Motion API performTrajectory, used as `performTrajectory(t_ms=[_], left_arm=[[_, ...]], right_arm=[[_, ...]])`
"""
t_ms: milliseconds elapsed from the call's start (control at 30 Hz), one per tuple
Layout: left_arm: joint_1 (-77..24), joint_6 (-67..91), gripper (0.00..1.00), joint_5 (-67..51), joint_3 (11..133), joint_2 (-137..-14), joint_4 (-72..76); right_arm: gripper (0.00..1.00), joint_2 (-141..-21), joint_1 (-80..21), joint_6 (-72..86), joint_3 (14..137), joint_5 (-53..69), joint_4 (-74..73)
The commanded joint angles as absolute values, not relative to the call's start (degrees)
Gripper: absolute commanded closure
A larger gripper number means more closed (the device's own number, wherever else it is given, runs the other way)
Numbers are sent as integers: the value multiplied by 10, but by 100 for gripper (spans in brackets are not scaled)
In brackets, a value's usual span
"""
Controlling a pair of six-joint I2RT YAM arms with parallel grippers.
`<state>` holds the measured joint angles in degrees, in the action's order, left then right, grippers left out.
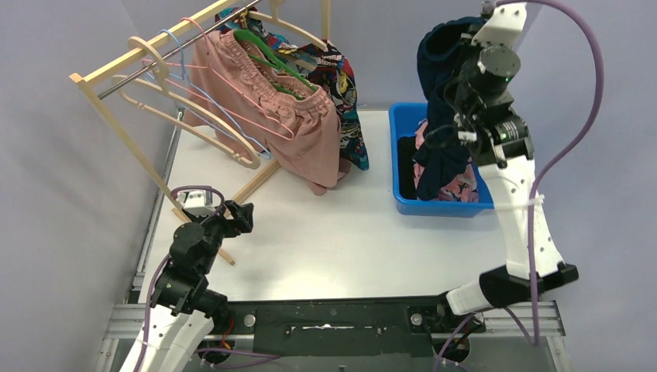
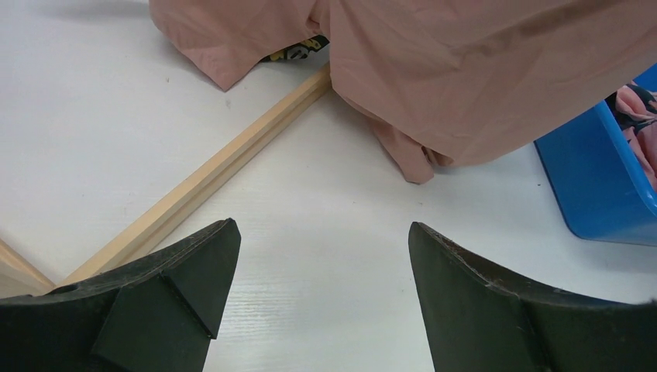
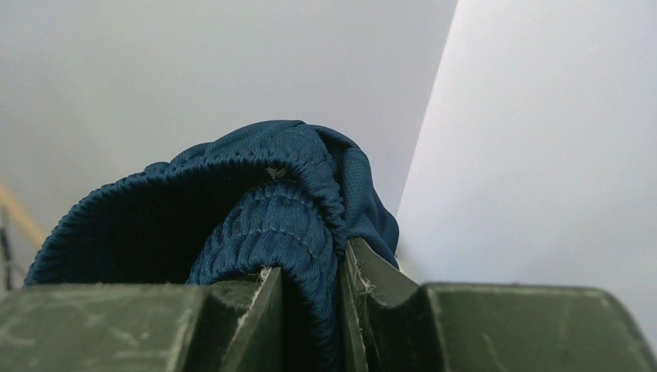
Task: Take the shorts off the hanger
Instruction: Place the shorts in the basket.
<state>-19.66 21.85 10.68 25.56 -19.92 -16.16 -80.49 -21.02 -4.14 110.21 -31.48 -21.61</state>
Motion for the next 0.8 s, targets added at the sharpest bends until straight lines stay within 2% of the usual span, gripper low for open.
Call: performTrajectory(t_ms=[0,67,133,233,300,400,467,567,767], left_arm=[[-194,214,20,120,273,-186,-137],[-194,214,20,121,272,-185,-135],[-194,214,20,120,272,-185,-134],[-194,213,20,120,273,-188,-134],[-194,212,20,119,274,-189,-134],[-194,213,20,113,273,-189,-134],[-194,212,20,105,272,-189,-130],[-194,210,20,99,271,-193,-127],[-193,208,20,107,275,-195,-132]], right_arm=[[100,-870,-143,-52,1226,-271,-217],[100,-885,-110,-20,1235,-247,-241],[100,-869,-94,24,1161,-212,-245],[98,-808,-89,91,943,-171,-213],[93,-773,-81,159,750,-178,-170],[88,-767,-59,238,601,-159,-125],[88,-800,-49,248,586,-170,-144],[88,-840,-38,233,644,-198,-207],[82,-837,-3,193,722,-241,-227]])
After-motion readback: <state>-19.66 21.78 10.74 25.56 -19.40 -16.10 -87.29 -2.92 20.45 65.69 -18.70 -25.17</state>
